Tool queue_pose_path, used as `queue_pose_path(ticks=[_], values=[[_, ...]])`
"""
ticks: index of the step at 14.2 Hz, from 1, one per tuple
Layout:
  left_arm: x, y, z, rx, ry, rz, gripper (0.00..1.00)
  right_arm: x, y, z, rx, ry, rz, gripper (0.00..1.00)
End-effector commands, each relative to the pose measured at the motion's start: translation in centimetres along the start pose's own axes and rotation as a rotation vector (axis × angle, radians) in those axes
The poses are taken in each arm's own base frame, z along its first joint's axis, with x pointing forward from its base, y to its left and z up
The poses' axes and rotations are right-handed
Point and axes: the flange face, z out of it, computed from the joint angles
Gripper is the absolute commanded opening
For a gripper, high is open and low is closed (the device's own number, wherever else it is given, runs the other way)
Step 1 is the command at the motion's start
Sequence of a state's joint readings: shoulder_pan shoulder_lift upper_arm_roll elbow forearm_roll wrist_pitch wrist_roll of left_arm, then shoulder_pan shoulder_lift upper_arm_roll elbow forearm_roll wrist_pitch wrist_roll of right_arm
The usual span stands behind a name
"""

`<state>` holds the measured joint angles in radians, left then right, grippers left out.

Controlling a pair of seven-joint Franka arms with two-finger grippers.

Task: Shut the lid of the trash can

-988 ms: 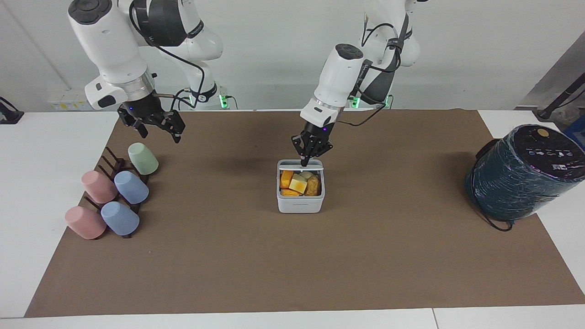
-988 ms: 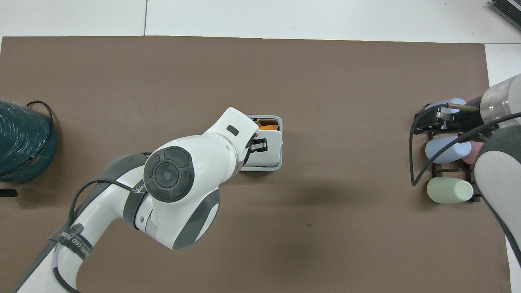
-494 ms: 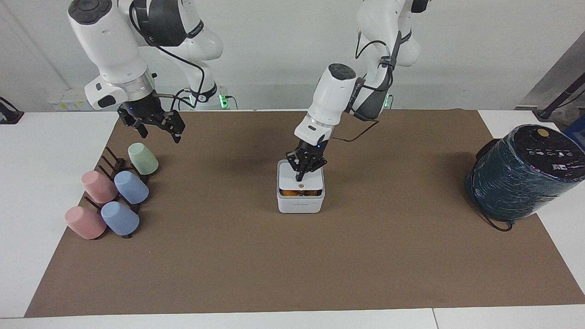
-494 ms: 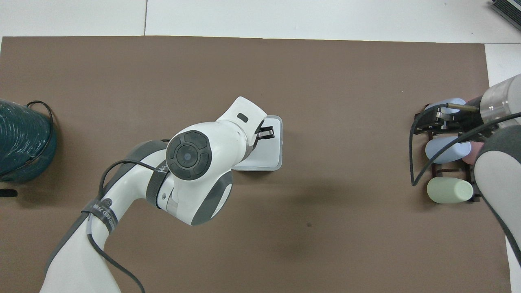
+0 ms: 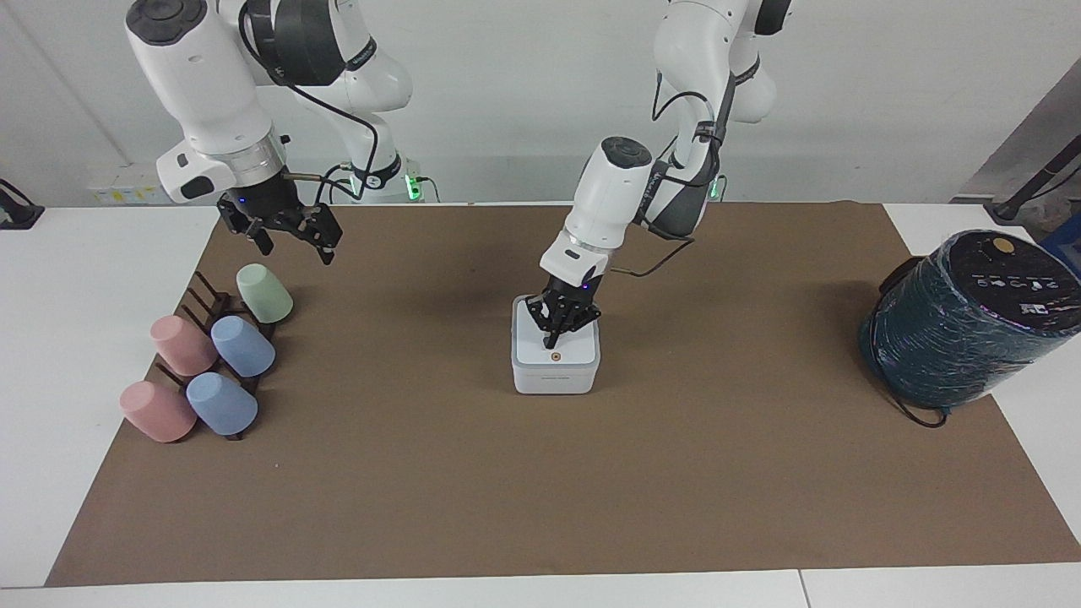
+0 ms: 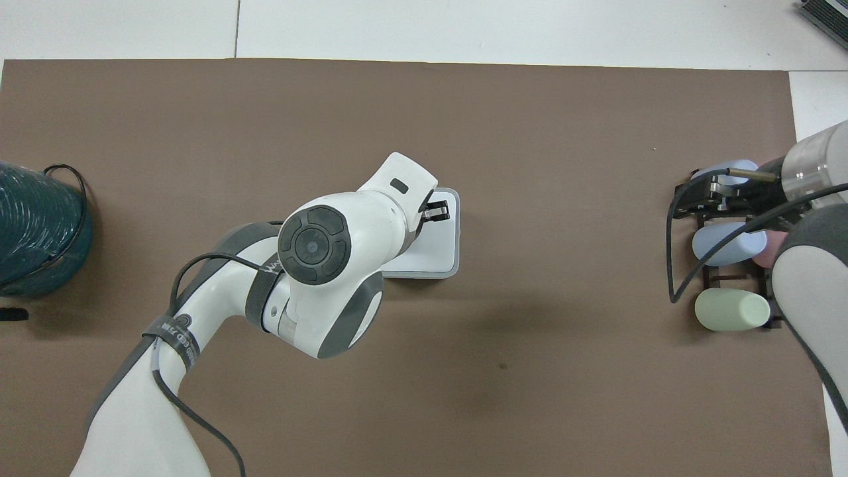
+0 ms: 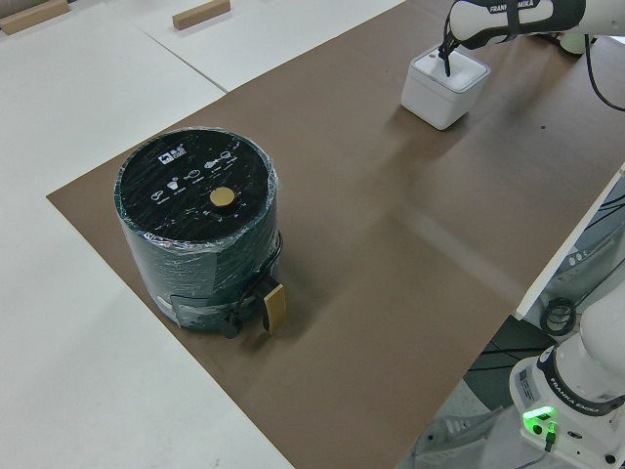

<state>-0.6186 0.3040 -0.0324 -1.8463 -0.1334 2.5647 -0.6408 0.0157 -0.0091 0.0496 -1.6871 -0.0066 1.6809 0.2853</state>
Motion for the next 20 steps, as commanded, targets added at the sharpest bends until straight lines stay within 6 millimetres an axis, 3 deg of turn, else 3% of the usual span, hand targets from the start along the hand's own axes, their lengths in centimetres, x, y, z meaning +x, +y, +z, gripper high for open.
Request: queue_pose_path(ticks=[1,5,9,11,14,17,19,20], values=[[0.4,-1.0,3.0,0.012,-0.007,0.008,0.00,-0.3,0.4,-0.4,0.021,0.007,-0.011,1.00],[1.2,-0.6,2.0,0.039,-0.047,0.032,0.00,-0.2,0.4,-0.3,0.020,0.006,-0.011,1.00],[6.3,-2.8,-3.4,0.159,-0.148,0.066,0.00,-0.3,0.4,-0.4,0.021,0.007,-0.011,1.00],[8.7,-5.6,-6.7,0.195,-0.206,0.115,0.00,-0.2,0.4,-0.3,0.020,0.006,-0.011,1.00],[12.6,-12.3,-11.3,0.225,-0.277,0.178,0.00,-0.2,0.4,-0.3,0.020,0.006,-0.011,1.00],[14.6,-19.0,-14.3,0.289,-0.326,0.261,0.00,-0.3,0.4,-0.4,0.021,0.007,-0.011,1.00],[15.5,-21.8,-16.3,0.368,-0.323,0.325,0.00,-0.2,0.4,-0.3,0.020,0.006,-0.011,1.00],[15.8,-22.6,-17.5,0.368,-0.310,0.326,0.08,-0.2,0.4,-0.3,0.020,0.006,-0.011,1.00]])
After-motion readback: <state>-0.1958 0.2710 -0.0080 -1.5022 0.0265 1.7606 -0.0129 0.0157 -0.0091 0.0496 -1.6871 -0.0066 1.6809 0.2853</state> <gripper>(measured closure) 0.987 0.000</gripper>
